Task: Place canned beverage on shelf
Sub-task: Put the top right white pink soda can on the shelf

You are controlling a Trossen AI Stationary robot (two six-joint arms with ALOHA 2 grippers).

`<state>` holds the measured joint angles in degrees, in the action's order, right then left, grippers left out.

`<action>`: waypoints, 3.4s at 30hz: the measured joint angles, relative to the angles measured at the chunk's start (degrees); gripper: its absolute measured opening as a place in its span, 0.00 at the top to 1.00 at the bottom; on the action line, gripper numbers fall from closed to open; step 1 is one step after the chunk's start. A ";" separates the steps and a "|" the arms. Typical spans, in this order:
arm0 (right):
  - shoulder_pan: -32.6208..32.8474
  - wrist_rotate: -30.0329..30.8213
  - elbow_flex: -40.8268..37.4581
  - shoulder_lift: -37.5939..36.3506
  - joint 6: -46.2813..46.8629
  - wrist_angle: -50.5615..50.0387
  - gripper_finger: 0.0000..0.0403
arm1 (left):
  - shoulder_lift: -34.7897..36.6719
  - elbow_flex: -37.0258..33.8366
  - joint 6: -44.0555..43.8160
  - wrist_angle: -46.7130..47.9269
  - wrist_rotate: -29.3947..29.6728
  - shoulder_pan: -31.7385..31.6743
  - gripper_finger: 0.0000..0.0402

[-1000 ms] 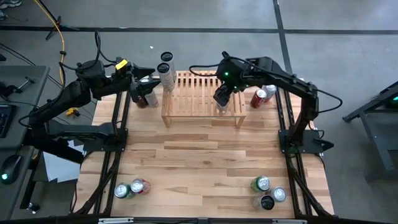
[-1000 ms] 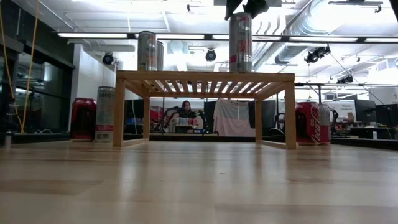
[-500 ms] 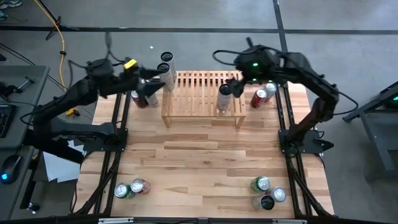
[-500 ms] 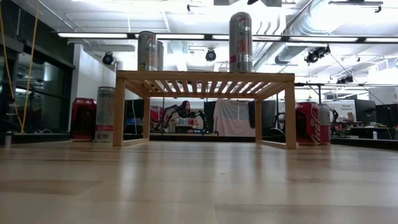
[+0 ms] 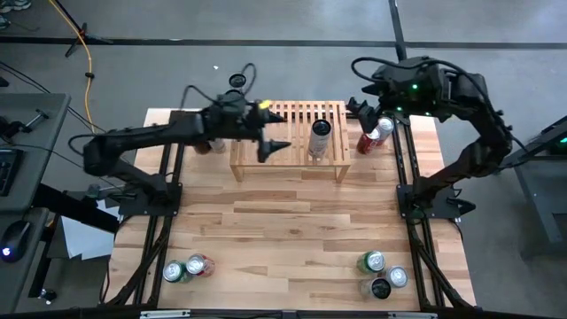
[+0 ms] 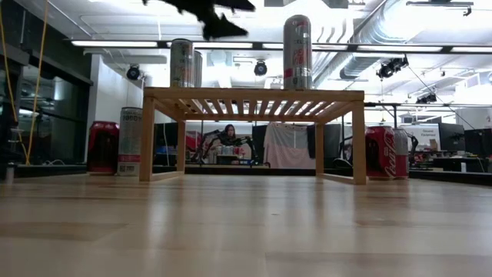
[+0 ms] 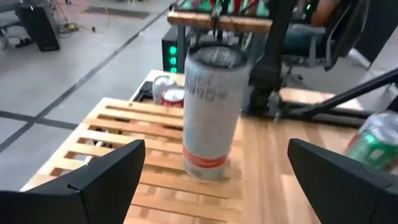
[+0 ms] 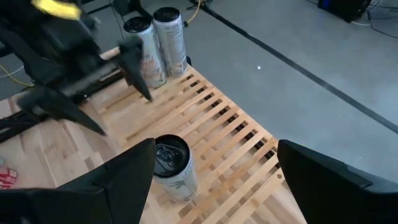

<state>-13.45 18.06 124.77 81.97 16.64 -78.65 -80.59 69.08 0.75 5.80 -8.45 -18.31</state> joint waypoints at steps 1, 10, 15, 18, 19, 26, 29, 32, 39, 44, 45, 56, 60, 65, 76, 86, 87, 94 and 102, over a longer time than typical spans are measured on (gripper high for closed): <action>0.00 0.01 0.00 -0.04 0.01 0.00 0.20 | -1.49 0.00 0.00 -1.58 -0.03 -0.04 0.04; 0.00 -0.09 -0.02 0.94 0.45 -1.63 0.20 | -11.89 0.00 -1.84 -17.33 -3.71 -0.99 0.04; 0.00 -0.11 -0.02 0.94 1.35 -1.97 0.20 | -15.56 0.02 -4.54 -24.29 -7.37 -1.20 0.04; 0.00 -0.13 -0.02 0.94 1.36 -1.97 0.20 | -17.45 0.00 -5.75 -27.66 -9.67 -1.18 0.04; 0.00 -0.13 -0.02 0.94 1.36 -1.97 0.20 | -17.93 0.00 -6.30 -28.53 -10.13 -1.18 0.04; 0.00 -0.22 -0.02 0.94 1.52 -1.97 0.20 | -20.94 0.02 -6.67 -35.59 -10.78 -0.40 0.04; 0.00 -0.24 -0.02 0.94 1.53 -1.97 0.20 | -21.84 0.02 -6.61 -37.18 -10.78 -0.02 0.04; 0.00 -0.25 -0.02 0.94 1.53 -1.97 0.20 | -22.04 0.00 -6.50 -37.33 -10.54 0.23 0.04; 0.00 -0.24 -0.02 0.94 1.44 -1.92 0.20 | -22.02 0.00 -4.71 -38.93 -8.79 1.25 0.04; 0.00 -0.22 -0.02 0.94 1.40 -1.90 0.20 | -21.99 0.00 -3.07 -38.74 -6.10 2.83 0.05; 0.00 -0.22 -0.02 0.94 1.38 -1.90 0.20 | -21.99 0.00 -2.29 -38.69 -5.61 3.16 0.06; 0.00 -0.20 -0.02 0.94 1.07 -1.88 0.20 | -21.99 0.00 -2.03 -38.70 2.68 5.22 0.21; 0.00 -0.20 -0.02 0.94 0.87 -1.88 0.20 | -21.69 0.01 -4.42 -38.44 3.20 5.35 0.38; 0.02 -0.14 -0.02 0.94 0.85 -1.84 0.20 | -17.55 1.51 -6.19 -33.91 0.62 4.91 0.43; 0.00 0.43 -0.02 2.56 -3.21 3.44 0.20 | 4.06 2.44 -0.57 -11.03 0.67 3.65 0.43; 0.00 -0.99 -0.02 8.86 -8.11 8.55 0.20 | 17.38 -5.42 -2.69 -5.70 6.68 3.82 0.43; 0.00 -0.98 -0.02 9.29 -8.15 8.60 0.20 | 18.37 -6.80 -3.56 -5.82 7.21 3.82 0.43; -0.45 -3.07 -0.02 10.85 -9.26 10.60 0.20 | 21.39 -15.72 -8.06 -9.80 10.12 3.87 0.43; -2.68 -13.16 -0.02 14.56 -10.22 16.83 0.20 | 18.04 -17.94 -6.22 -10.91 14.43 3.81 0.43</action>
<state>-16.13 4.91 124.75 96.53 6.42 -61.83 -62.55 51.13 -5.47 -5.11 5.98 -14.49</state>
